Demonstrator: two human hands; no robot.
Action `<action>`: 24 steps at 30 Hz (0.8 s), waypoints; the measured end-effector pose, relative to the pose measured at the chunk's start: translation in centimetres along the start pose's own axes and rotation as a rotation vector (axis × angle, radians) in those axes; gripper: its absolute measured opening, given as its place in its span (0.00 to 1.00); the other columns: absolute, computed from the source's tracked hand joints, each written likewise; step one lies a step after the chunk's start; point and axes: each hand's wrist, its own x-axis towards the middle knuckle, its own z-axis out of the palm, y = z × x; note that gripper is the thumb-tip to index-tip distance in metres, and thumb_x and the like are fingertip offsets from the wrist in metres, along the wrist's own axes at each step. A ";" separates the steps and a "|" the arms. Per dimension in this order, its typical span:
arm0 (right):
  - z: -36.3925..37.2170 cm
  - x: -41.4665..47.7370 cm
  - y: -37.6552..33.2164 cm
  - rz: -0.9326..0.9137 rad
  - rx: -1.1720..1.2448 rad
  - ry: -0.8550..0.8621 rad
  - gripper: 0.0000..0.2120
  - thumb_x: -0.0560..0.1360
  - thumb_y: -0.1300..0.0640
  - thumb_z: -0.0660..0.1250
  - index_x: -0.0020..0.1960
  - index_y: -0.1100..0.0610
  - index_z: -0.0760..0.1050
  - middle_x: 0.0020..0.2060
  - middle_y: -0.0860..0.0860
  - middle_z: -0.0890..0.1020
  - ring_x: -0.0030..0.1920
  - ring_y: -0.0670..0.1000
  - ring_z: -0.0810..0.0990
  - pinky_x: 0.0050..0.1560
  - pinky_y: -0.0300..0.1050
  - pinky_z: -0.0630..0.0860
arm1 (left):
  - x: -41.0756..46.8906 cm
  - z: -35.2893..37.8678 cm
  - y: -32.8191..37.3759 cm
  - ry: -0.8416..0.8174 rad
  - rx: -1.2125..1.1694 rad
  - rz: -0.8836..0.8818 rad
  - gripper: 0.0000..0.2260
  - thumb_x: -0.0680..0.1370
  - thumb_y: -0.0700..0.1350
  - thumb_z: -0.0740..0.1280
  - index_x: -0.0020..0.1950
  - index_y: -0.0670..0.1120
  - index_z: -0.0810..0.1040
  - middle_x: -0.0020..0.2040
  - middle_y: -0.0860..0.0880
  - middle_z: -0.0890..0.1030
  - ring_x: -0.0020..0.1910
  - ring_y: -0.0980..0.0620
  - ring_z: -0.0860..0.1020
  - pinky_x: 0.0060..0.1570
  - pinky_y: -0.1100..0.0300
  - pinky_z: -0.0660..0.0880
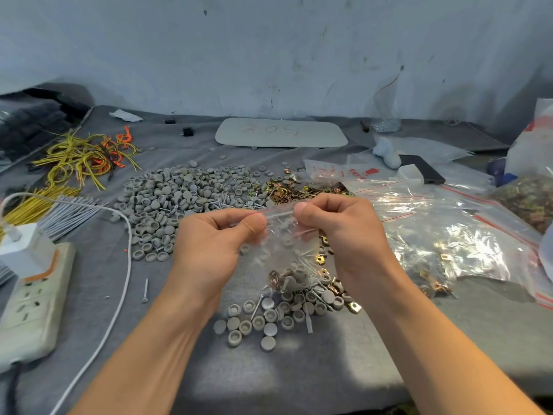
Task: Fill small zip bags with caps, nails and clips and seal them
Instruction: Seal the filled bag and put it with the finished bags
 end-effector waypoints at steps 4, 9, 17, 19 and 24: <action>-0.3 0.3 -0.1 0.010 0.012 0.014 0.12 0.75 0.65 0.74 0.34 0.57 0.85 0.32 0.56 0.84 0.34 0.51 0.81 0.40 0.42 0.80 | 0.2 0.0 0.1 0.022 -0.019 -0.016 0.05 0.65 0.50 0.77 0.39 0.53 0.89 0.36 0.48 0.87 0.35 0.56 0.84 0.38 0.70 0.76; -0.5 0.1 -0.1 0.045 -0.005 0.020 0.14 0.77 0.63 0.73 0.33 0.56 0.85 0.31 0.57 0.85 0.32 0.49 0.84 0.43 0.42 0.80 | 0.4 -0.4 -0.2 0.046 0.020 -0.016 0.04 0.67 0.51 0.76 0.38 0.53 0.89 0.37 0.48 0.87 0.37 0.57 0.85 0.40 0.72 0.76; -1.7 -0.6 1.5 0.106 -0.663 -0.448 0.15 0.73 0.53 0.78 0.59 0.43 0.84 0.49 0.38 0.87 0.49 0.36 0.84 0.58 0.38 0.79 | 0.0 -0.8 0.2 -0.008 -0.064 0.014 0.11 0.67 0.54 0.75 0.43 0.49 0.89 0.40 0.47 0.87 0.41 0.54 0.85 0.43 0.68 0.78; -1.0 -0.7 2.1 0.096 -0.713 -0.432 0.08 0.76 0.59 0.75 0.52 0.48 0.88 0.43 0.42 0.88 0.44 0.41 0.86 0.53 0.40 0.82 | -0.1 -0.8 0.3 0.005 -0.102 -0.007 0.12 0.68 0.55 0.74 0.44 0.49 0.89 0.42 0.46 0.88 0.42 0.54 0.85 0.43 0.66 0.79; -1.9 0.4 1.6 0.190 -0.179 -0.127 0.08 0.77 0.68 0.72 0.42 0.59 0.87 0.33 0.54 0.85 0.31 0.46 0.80 0.33 0.38 0.78 | -0.3 -1.4 -0.2 -0.274 0.071 -0.239 0.27 0.68 0.65 0.68 0.64 0.55 0.80 0.58 0.54 0.86 0.55 0.57 0.84 0.56 0.56 0.77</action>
